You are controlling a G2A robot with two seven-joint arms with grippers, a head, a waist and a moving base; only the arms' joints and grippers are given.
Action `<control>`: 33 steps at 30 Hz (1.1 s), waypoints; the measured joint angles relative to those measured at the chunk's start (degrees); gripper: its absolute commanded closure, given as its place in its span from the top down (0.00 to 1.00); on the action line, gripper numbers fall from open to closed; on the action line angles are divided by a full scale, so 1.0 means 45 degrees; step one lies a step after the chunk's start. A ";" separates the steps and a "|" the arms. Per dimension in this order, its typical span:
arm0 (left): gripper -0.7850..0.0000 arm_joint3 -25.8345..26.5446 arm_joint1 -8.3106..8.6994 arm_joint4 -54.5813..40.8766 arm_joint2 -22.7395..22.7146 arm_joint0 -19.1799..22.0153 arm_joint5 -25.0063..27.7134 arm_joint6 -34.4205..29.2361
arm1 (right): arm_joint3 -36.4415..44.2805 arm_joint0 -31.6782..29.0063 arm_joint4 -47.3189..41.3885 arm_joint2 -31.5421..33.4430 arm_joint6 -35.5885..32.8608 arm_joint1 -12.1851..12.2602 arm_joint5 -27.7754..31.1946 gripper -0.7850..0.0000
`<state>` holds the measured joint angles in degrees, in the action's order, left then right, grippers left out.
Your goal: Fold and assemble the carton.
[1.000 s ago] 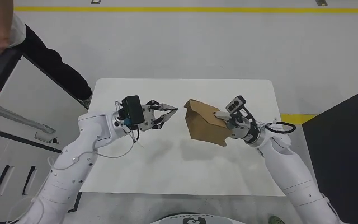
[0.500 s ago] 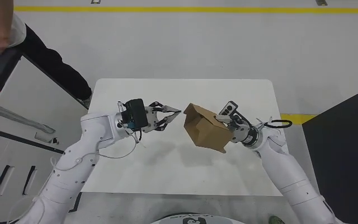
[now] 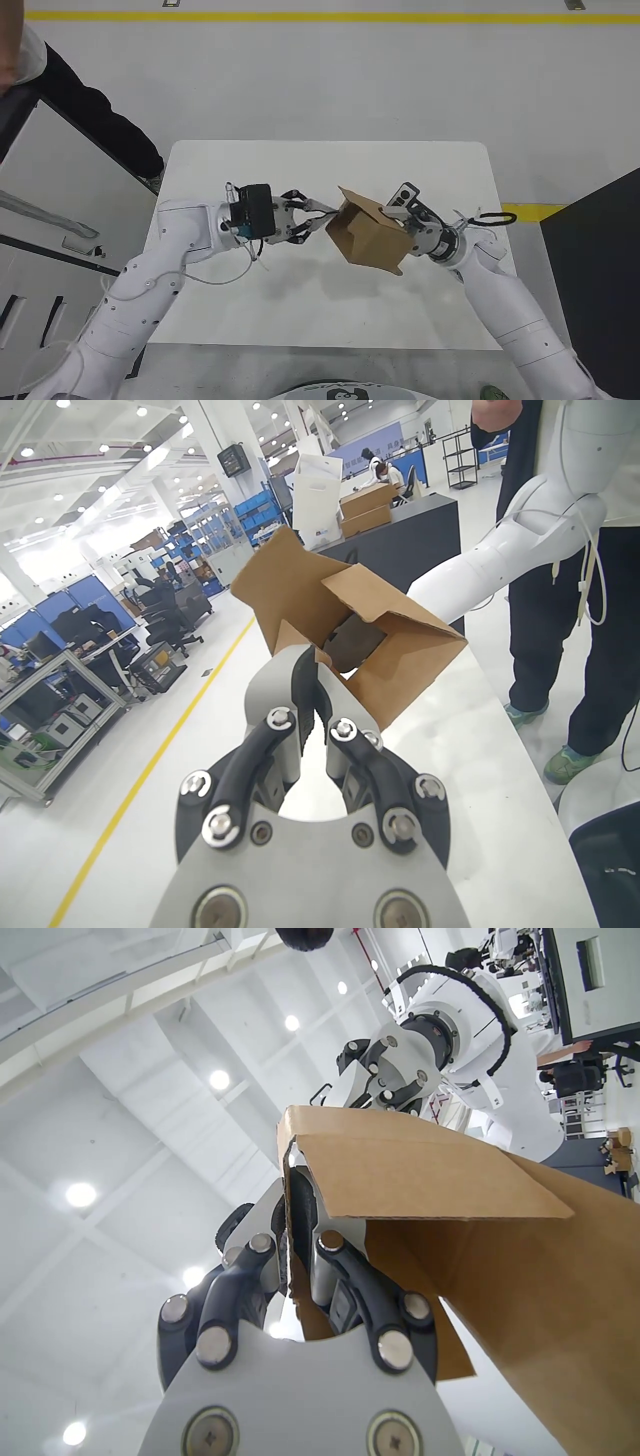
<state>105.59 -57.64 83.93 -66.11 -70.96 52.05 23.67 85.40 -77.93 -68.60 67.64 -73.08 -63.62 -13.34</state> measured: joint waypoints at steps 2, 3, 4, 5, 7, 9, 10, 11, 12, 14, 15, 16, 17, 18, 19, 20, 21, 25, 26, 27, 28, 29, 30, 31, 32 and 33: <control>0.00 0.0044 0.0006 0.0124 0.0030 0.0010 0.0039 0.0079 | -0.0008 0.0006 0.0023 -0.0001 0.0050 -0.0009 0.0000 0.00; 0.00 0.0059 0.0008 0.0170 0.0048 0.0015 0.0062 0.0116 | -0.0009 0.0007 0.0031 -0.0005 0.0058 -0.0014 0.0003 0.00; 0.00 0.0063 0.0007 0.0177 0.0079 0.0014 0.0090 0.0193 | -0.0010 0.0008 0.0058 -0.0018 0.0061 -0.0019 0.0005 0.00; 0.00 0.0048 0.0003 0.0122 0.0106 0.0012 0.0106 0.0279 | -0.0011 0.0007 0.0089 -0.0031 0.0059 -0.0022 0.0007 0.00; 0.00 0.0040 -0.0002 0.0148 0.0152 0.0064 0.0140 0.0341 | -0.0011 0.0004 0.0144 -0.0055 0.0031 -0.0030 0.0014 0.00; 0.00 0.0021 -0.0004 0.0198 0.0184 0.0093 0.0136 0.0355 | -0.0008 0.0012 0.0233 -0.0064 -0.0032 -0.0032 0.0030 0.00; 0.00 0.0008 -0.0006 0.0234 0.0202 0.0113 0.0124 0.0355 | -0.0017 0.0018 0.0267 -0.0061 -0.0073 -0.0034 0.0060 0.00; 0.00 -0.0002 -0.0007 0.0257 0.0218 0.0127 0.0113 0.0360 | -0.0024 0.0020 0.0287 -0.0054 -0.0101 -0.0036 0.0094 0.00; 0.00 -0.0014 -0.0009 0.0271 0.0234 0.0141 0.0102 0.0369 | -0.0032 0.0019 0.0301 -0.0048 -0.0126 -0.0038 0.0126 0.00; 0.00 -0.0042 -0.0016 0.0304 0.0297 0.0186 0.0108 0.0393 | -0.0041 0.0015 0.0328 -0.0039 -0.0160 -0.0043 0.0166 0.00; 0.00 -0.0055 -0.0021 0.0325 0.0335 0.0208 0.0120 0.0403 | -0.0040 0.0016 0.0351 -0.0034 -0.0173 -0.0045 0.0187 0.00; 0.00 -0.0077 -0.0027 0.0354 0.0398 0.0231 0.0144 0.0412 | -0.0033 0.0015 0.0372 -0.0028 -0.0199 -0.0047 0.0220 0.00; 0.00 -0.0095 -0.0032 0.0373 0.0451 0.0246 0.0170 0.0413 | -0.0025 0.0012 0.0373 -0.0026 -0.0227 -0.0051 0.0248 0.00; 0.00 -0.0107 -0.0038 0.0390 0.0502 0.0261 0.0188 0.0416 | -0.0021 0.0009 0.0368 -0.0024 -0.0250 -0.0055 0.0277 0.00; 0.00 -0.0116 -0.0045 0.0409 0.0569 0.0280 0.0214 0.0422 | -0.0016 0.0007 0.0363 -0.0022 -0.0268 -0.0061 0.0310 0.00; 0.00 -0.0121 -0.0049 0.0428 0.0616 0.0296 0.0238 0.0423 | -0.0013 0.0008 0.0355 -0.0022 -0.0274 -0.0065 0.0326 0.00; 0.00 -0.0123 -0.0053 0.0453 0.0654 0.0314 0.0248 0.0421 | -0.0006 0.0009 0.0350 -0.0021 -0.0275 -0.0069 0.0338 0.00; 0.00 -0.0166 -0.0058 0.0507 0.0700 0.0396 0.0228 0.0452 | 0.0012 0.0010 0.0325 -0.0008 -0.0260 -0.0087 0.0381 0.00; 0.00 -0.0191 -0.0055 0.0503 0.0663 0.0411 0.0187 0.0462 | 0.0007 0.0008 0.0313 0.0000 -0.0246 -0.0091 0.0395 0.00; 0.00 -0.0217 -0.0051 0.0488 0.0619 0.0418 0.0139 0.0474 | -0.0001 0.0007 0.0305 0.0010 -0.0229 -0.0094 0.0408 0.00; 0.00 -0.0244 -0.0044 0.0466 0.0564 0.0417 0.0093 0.0484 | -0.0012 0.0007 0.0304 0.0024 -0.0205 -0.0098 0.0434 0.00; 0.00 -0.0251 -0.0038 0.0461 0.0530 0.0413 0.0077 0.0483 | -0.0020 0.0004 0.0305 0.0033 -0.0192 -0.0101 0.0452 0.00; 0.00 -0.0250 -0.0032 0.0461 0.0505 0.0405 0.0068 0.0476 | -0.0024 0.0001 0.0305 0.0037 -0.0186 -0.0105 0.0463 0.00; 0.00 -0.0239 -0.0026 0.0462 0.0487 0.0388 0.0066 0.0469 | -0.0026 -0.0004 0.0296 0.0040 -0.0186 -0.0110 0.0470 0.00; 0.00 -0.0230 -0.0023 0.0461 0.0484 0.0374 0.0071 0.0468 | -0.0028 -0.0006 0.0291 0.0040 -0.0187 -0.0113 0.0471 0.00; 0.00 -0.0219 -0.0021 0.0448 0.0501 0.0353 0.0098 0.0470 | -0.0026 -0.0008 0.0291 0.0039 -0.0190 -0.0118 0.0472 0.00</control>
<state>104.60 -57.73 85.95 -63.86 -69.37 52.49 25.78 85.28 -77.96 -67.29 67.81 -73.93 -64.16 -11.22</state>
